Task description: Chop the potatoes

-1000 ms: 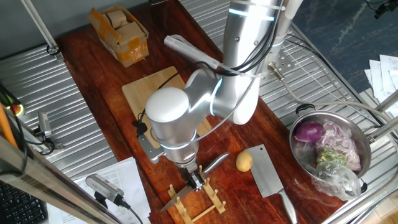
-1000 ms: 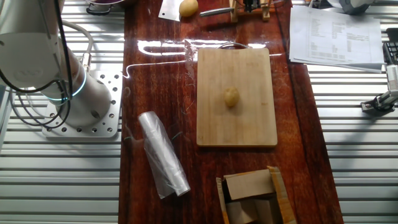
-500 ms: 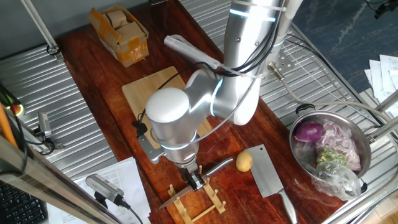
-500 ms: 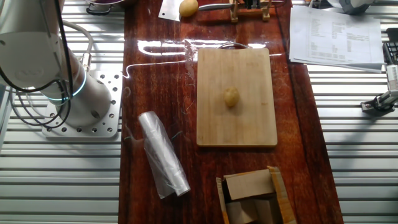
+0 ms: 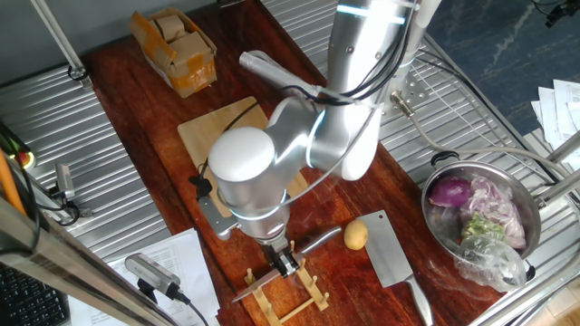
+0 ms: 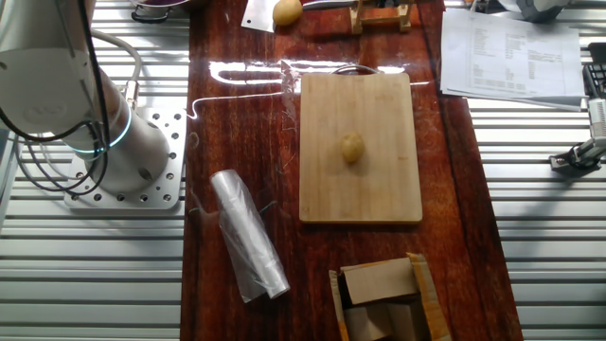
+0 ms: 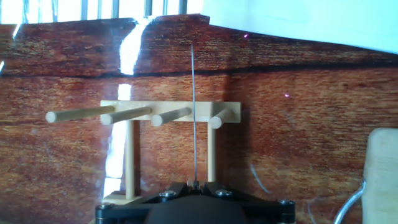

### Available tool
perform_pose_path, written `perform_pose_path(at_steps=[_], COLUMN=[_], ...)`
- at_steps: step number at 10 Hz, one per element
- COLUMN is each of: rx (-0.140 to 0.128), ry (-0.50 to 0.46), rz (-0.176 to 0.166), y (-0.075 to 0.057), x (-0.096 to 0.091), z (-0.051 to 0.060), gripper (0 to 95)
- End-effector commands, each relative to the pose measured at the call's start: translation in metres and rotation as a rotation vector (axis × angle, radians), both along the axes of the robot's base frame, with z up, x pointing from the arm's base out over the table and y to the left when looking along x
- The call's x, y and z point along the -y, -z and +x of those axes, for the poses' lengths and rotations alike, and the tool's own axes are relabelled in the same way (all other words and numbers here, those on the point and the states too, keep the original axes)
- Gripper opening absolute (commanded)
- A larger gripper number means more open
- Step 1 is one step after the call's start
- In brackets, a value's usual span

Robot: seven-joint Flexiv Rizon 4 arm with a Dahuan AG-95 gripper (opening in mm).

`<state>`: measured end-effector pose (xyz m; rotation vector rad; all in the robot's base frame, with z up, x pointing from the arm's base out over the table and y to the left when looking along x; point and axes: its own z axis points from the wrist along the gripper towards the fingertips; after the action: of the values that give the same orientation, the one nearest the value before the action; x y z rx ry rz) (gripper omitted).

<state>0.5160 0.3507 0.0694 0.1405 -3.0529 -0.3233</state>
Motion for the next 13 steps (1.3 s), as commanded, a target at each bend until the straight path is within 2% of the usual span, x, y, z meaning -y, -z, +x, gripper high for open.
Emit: perform_pose_path(at_steps=[1, 2, 4, 8, 12, 13], rx=[-0.020, -0.025, -0.035, -0.030, -0.013, -0.022], ry=[-0.003, -0.005, -0.020, -0.013, 0.020, 0.016], rz=[-0.006, -0.007, 0.002, -0.018, -0.027, -0.032], y=[-0.014, -0.020, -0.044, -0.045, -0.045, -0.045], x=[0.002, 0.004, 0.013, 0.013, 0.013, 0.013], z=[0.000, -0.001, -0.007, -0.007, -0.007, -0.007], gripper=[0.0, 0.0, 0.0, 0.0, 0.0, 0.0])
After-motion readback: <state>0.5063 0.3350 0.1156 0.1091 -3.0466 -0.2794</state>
